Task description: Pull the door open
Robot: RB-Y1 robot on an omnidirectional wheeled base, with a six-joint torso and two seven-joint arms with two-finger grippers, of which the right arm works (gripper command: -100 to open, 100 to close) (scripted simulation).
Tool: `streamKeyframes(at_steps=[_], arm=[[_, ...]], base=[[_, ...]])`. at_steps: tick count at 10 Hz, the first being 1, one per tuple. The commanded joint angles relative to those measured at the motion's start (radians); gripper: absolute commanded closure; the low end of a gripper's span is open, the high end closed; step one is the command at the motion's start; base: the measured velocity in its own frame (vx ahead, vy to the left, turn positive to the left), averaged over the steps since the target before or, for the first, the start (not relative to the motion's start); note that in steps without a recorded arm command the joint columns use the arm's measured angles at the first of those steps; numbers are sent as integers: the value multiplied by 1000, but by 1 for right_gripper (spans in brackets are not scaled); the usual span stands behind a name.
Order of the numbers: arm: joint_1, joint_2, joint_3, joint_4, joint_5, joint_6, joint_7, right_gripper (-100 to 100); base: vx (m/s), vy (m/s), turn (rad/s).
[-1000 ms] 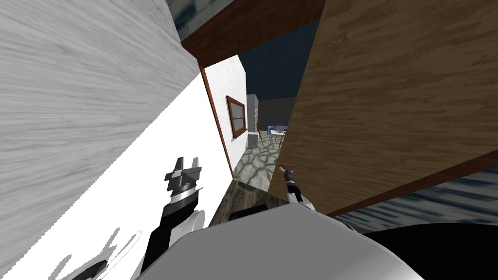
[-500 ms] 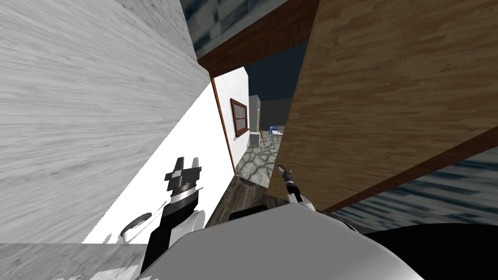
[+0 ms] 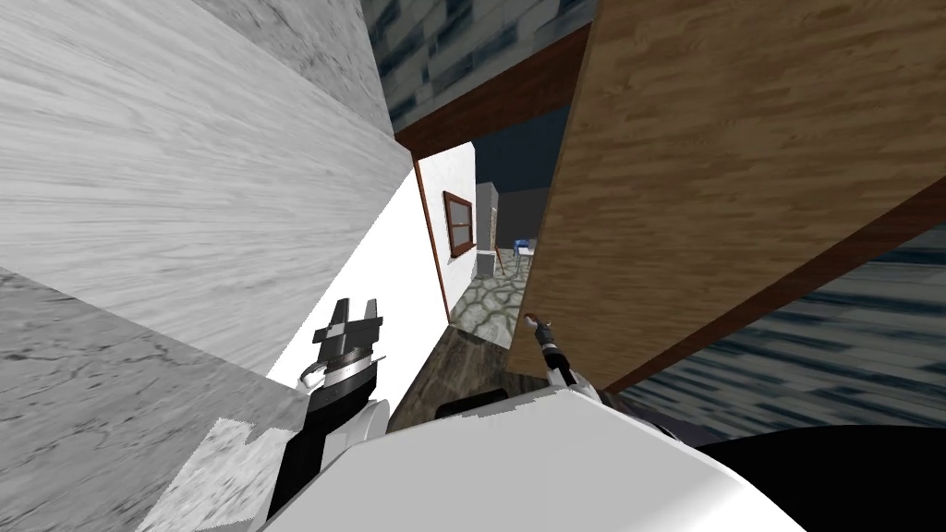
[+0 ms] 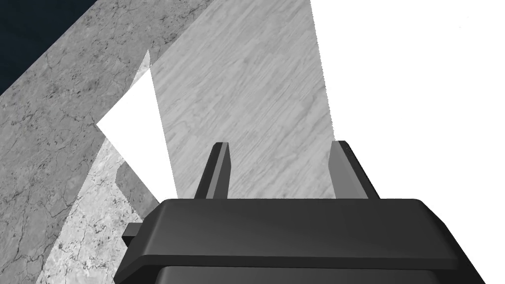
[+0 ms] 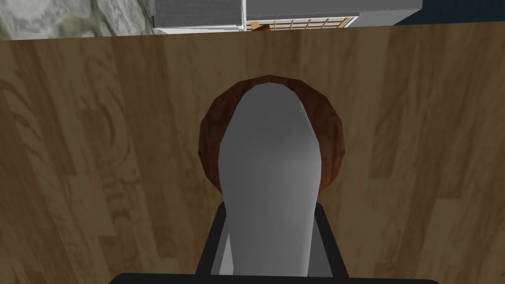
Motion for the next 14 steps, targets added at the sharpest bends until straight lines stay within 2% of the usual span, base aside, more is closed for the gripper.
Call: streamKeyframes(at_steps=[1, 10, 11, 12, 14], arm=[[0, 0, 0, 0, 0, 0, 0, 100], [40, -44, 77, 2, 83, -79, -111, 100], [27, -46, 71, 23, 77, -83, -99, 100], [43, -54, 83, 25, 98, -108, -124, 100], [57, -67, 93, 24, 121, -136, -150, 100]], base=[[-50, -1, 8], [-227, -28, 94], [-121, -18, 18], [-155, -33, 101], [-222, -59, 107]])
